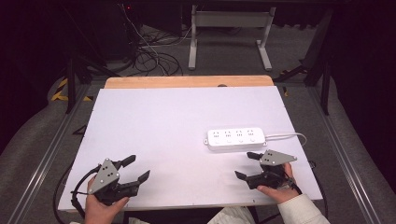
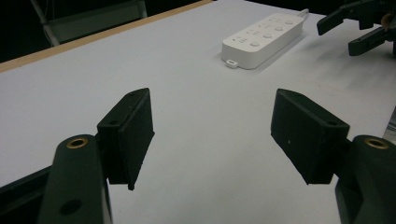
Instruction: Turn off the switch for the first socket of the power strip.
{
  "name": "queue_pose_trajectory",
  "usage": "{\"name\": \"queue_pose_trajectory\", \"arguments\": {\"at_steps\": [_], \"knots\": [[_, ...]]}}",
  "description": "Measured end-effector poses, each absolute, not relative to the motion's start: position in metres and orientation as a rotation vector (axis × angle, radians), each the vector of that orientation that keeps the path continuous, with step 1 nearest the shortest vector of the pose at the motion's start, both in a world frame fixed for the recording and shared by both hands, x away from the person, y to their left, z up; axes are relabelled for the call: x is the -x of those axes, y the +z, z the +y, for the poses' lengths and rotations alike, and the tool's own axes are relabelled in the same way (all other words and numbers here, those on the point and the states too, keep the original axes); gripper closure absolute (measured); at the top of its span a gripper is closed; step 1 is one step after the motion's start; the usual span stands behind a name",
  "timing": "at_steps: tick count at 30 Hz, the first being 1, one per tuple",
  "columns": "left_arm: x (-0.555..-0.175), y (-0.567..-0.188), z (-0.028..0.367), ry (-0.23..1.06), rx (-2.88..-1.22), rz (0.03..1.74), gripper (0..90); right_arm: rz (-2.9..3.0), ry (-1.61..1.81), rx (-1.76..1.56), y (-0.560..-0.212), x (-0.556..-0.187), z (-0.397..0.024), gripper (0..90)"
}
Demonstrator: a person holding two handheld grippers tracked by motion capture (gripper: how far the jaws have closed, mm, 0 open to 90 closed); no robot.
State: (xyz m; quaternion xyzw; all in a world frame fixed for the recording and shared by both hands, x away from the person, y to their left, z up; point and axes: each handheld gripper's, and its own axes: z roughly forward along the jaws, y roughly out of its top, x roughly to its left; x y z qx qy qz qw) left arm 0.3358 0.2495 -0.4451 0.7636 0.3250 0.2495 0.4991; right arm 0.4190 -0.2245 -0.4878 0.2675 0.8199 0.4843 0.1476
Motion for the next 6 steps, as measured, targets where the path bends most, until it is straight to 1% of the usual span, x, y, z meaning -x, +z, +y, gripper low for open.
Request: {"name": "queue_pose_trajectory", "arguments": {"at_steps": [6], "knots": [[-0.3381,-0.4461,0.2507,0.573,-1.835,0.795,29.4,2.329,1.434,-0.820,-0.4831,-0.4191,-0.2286,12.9]]}}
